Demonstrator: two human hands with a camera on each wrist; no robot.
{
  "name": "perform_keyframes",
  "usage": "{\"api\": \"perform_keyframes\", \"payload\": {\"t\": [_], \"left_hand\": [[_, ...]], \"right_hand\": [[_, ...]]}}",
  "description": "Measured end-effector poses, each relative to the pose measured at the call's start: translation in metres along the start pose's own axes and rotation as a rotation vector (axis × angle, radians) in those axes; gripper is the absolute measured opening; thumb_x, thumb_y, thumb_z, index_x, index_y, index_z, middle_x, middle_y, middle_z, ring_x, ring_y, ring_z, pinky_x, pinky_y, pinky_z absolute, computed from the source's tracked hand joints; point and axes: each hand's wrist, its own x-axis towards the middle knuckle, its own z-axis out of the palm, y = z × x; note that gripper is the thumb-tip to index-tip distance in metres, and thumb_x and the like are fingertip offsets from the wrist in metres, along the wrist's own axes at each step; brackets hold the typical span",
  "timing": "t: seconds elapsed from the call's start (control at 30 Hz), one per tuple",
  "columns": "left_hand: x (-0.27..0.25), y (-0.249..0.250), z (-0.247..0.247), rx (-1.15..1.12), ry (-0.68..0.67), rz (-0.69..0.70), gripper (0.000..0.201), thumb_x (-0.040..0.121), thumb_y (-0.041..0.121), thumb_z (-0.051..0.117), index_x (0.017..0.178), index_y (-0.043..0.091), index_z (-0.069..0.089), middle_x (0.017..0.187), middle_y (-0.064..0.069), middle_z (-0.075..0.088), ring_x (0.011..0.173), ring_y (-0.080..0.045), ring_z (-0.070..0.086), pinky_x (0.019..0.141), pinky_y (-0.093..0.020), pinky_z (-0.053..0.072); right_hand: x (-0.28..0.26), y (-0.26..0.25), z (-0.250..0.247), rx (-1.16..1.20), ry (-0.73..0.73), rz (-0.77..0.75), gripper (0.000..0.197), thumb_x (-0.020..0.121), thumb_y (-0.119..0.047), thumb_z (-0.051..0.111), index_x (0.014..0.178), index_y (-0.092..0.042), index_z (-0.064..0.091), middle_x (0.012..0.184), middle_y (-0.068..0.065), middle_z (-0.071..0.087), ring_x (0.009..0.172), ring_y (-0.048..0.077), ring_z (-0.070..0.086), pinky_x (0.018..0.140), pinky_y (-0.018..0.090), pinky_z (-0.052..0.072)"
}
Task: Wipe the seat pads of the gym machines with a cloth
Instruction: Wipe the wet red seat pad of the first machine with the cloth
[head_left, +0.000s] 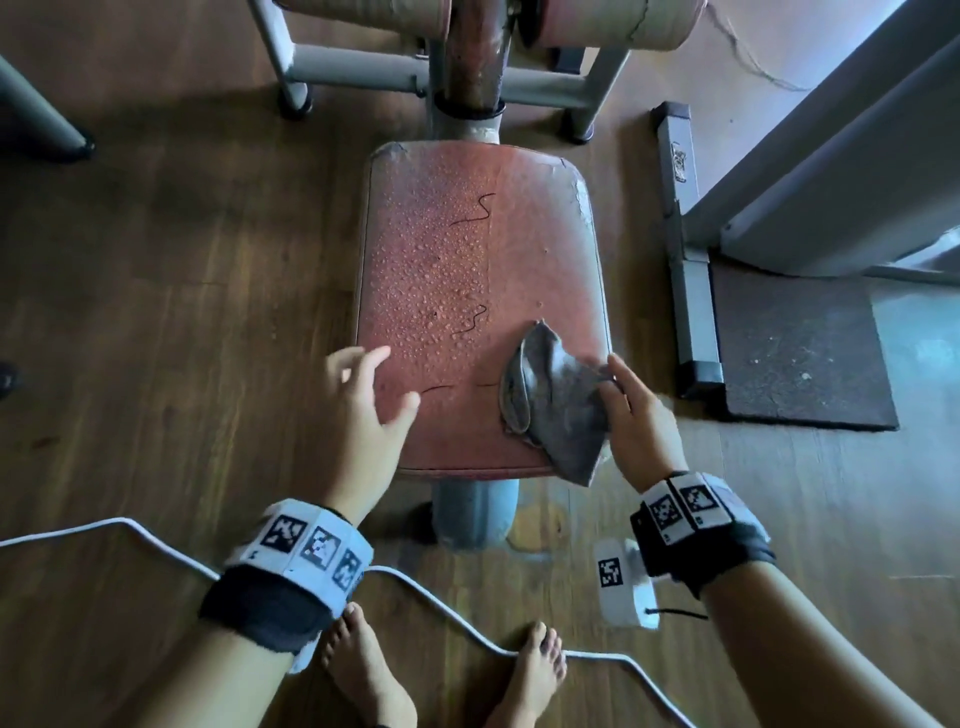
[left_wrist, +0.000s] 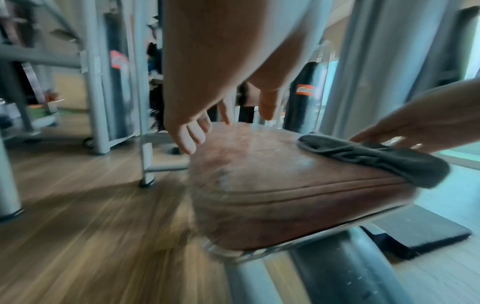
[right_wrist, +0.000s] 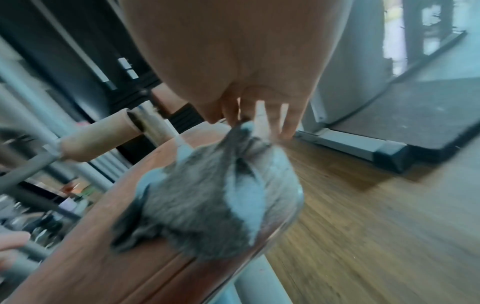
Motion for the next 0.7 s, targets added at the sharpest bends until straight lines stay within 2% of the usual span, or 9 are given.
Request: {"api": "perform_keyframes", "payload": {"t": [0.07, 0.17, 0.2, 0.27, 0.33, 0.43, 0.5, 0.6, 0.7], "left_hand": [[-0.005, 0.026, 0.022, 0.116, -0.047, 0.168, 0.051, 0.082, 0.042, 0.06, 0.127, 0.017, 0.057, 0.136, -0.006, 0.041, 0.122, -0.02, 0.043, 0.102, -0.039, 0.041], [-0.013, 0.069, 0.065, 0.338, -0.233, 0.374, 0.063, 0.085, 0.051, 0.058, 0.14, 0.023, 0.046, 0.154, -0.007, 0.029, 0.138, -0.028, 0.031, 0.114, -0.045, 0.027], [-0.015, 0.081, 0.08, 0.385, -0.299, 0.406, 0.068, 0.086, 0.055, 0.056, 0.145, 0.025, 0.039, 0.159, -0.008, 0.02, 0.143, -0.031, 0.022, 0.118, -0.047, 0.018], [-0.017, 0.089, 0.111, 0.491, -0.398, 0.434, 0.076, 0.087, 0.062, 0.051, 0.151, 0.028, 0.028, 0.162, -0.009, 0.007, 0.147, -0.033, 0.008, 0.12, -0.049, 0.003], [-0.02, 0.086, 0.13, 0.593, -0.422, 0.44, 0.075, 0.087, 0.064, 0.045, 0.151, 0.027, 0.028, 0.162, -0.011, 0.008, 0.147, -0.035, 0.006, 0.118, -0.051, -0.003], [-0.03, 0.078, 0.136, 0.651, -0.426, 0.457, 0.063, 0.091, 0.053, 0.04, 0.145, 0.022, 0.04, 0.157, -0.011, 0.027, 0.144, -0.037, 0.023, 0.117, -0.05, 0.017], [-0.038, 0.071, 0.132, 0.58, -0.394, 0.585, 0.047, 0.094, 0.039, 0.039, 0.134, 0.02, 0.054, 0.148, -0.009, 0.044, 0.135, -0.037, 0.039, 0.109, -0.048, 0.032], [-0.048, 0.052, 0.119, 0.481, -0.313, 0.764, 0.027, 0.092, 0.017, 0.052, 0.114, 0.022, 0.068, 0.131, -0.003, 0.061, 0.123, -0.033, 0.053, 0.101, -0.045, 0.04], [-0.05, 0.032, 0.096, 0.466, -0.27, 0.707, 0.026, 0.092, 0.02, 0.056, 0.115, 0.023, 0.068, 0.132, 0.001, 0.06, 0.124, -0.028, 0.052, 0.104, -0.043, 0.039]], "right_hand": [[0.005, 0.015, -0.007, 0.09, -0.041, 0.022, 0.031, 0.099, -0.026, 0.044, 0.123, -0.038, 0.059, 0.126, -0.009, 0.062, 0.115, 0.011, 0.056, 0.099, 0.032, 0.045], [0.011, 0.028, -0.015, 0.191, -0.133, 0.06, 0.04, 0.092, -0.048, 0.042, 0.127, -0.039, 0.059, 0.128, -0.014, 0.061, 0.119, 0.007, 0.056, 0.102, 0.042, 0.046], [0.013, 0.03, -0.017, 0.262, -0.162, 0.081, 0.041, 0.091, -0.051, 0.042, 0.127, -0.04, 0.059, 0.127, -0.012, 0.062, 0.118, 0.01, 0.057, 0.101, 0.043, 0.047], [0.018, 0.031, -0.02, 0.417, -0.192, 0.122, 0.037, 0.099, -0.041, 0.042, 0.133, -0.032, 0.053, 0.123, -0.008, 0.064, 0.113, 0.016, 0.061, 0.091, 0.036, 0.05], [0.021, 0.031, -0.025, 0.507, -0.21, 0.158, 0.042, 0.101, -0.036, 0.041, 0.141, -0.023, 0.045, 0.121, -0.007, 0.062, 0.106, 0.016, 0.062, 0.082, 0.03, 0.049], [0.025, 0.035, -0.03, 0.536, -0.248, 0.157, 0.048, 0.098, -0.042, 0.042, 0.143, -0.023, 0.043, 0.13, -0.008, 0.059, 0.107, 0.018, 0.062, 0.087, 0.034, 0.049], [0.028, 0.038, -0.031, 0.511, -0.278, 0.132, 0.047, 0.097, -0.044, 0.044, 0.14, -0.025, 0.047, 0.131, -0.009, 0.058, 0.106, 0.016, 0.063, 0.086, 0.033, 0.05], [0.026, 0.041, -0.03, 0.444, -0.292, 0.061, 0.056, 0.091, -0.055, 0.045, 0.142, -0.029, 0.044, 0.134, -0.007, 0.055, 0.105, 0.012, 0.063, 0.083, 0.031, 0.051], [0.027, 0.047, -0.029, 0.306, -0.286, 0.005, 0.076, 0.075, -0.079, 0.045, 0.14, -0.04, 0.04, 0.139, -0.01, 0.052, 0.117, 0.014, 0.058, 0.095, 0.041, 0.05]]}}
